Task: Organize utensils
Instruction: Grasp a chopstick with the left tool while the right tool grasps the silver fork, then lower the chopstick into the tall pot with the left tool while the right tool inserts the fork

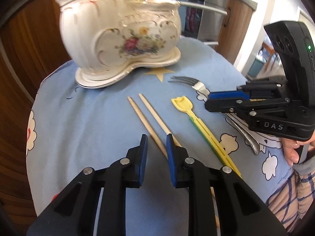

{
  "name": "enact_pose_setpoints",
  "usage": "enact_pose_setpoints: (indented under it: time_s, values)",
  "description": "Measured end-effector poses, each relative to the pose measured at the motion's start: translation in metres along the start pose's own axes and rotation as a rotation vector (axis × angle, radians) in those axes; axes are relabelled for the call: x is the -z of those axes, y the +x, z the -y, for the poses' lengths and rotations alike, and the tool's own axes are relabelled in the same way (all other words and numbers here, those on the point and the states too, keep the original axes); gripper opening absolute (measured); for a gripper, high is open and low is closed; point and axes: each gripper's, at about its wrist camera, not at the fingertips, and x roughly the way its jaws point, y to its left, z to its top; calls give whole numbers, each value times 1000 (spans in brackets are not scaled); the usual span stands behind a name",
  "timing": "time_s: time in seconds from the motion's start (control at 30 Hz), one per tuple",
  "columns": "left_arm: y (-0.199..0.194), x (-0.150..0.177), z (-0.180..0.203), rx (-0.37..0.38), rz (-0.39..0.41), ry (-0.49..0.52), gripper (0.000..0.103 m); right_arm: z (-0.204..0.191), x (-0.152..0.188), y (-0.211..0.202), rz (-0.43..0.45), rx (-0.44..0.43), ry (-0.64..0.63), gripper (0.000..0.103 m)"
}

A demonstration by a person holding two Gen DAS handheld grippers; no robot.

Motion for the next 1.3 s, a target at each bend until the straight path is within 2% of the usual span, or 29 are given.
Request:
enact_pose_setpoints:
  time_s: [0.2, 0.27, 0.5, 0.73, 0.93, 1.07, 1.17, 1.3]
  values:
    - [3, -7, 11, -43, -47, 54, 19, -12, -2, 3, -10, 31, -38, 11]
    - [5, -12, 14, -54, -62, 77, 16, -15, -2, 2, -9, 50, -54, 11]
    - [8, -20, -1, -32, -131, 98, 8, -12, 3, -4, -1, 102, -77, 11]
    - [17, -32, -17, 35, -262, 128, 10, -7, -1, -3, -28, 104, -100, 11]
    - [28, -43, -14, 39, -355, 199, 12, -6, -1, -1, -24, 103, -115, 11]
    - [32, -50, -11, 45, -396, 201, 12, -7, 1, -3, -11, 94, -108, 9]
    - [32, -53, -6, 29, -391, 204, 12, -6, 1, -7, 9, 95, -100, 7]
    - [28, -46, 5, 22, -333, 210, 6, -2, -2, -19, 61, 63, -66, 2]
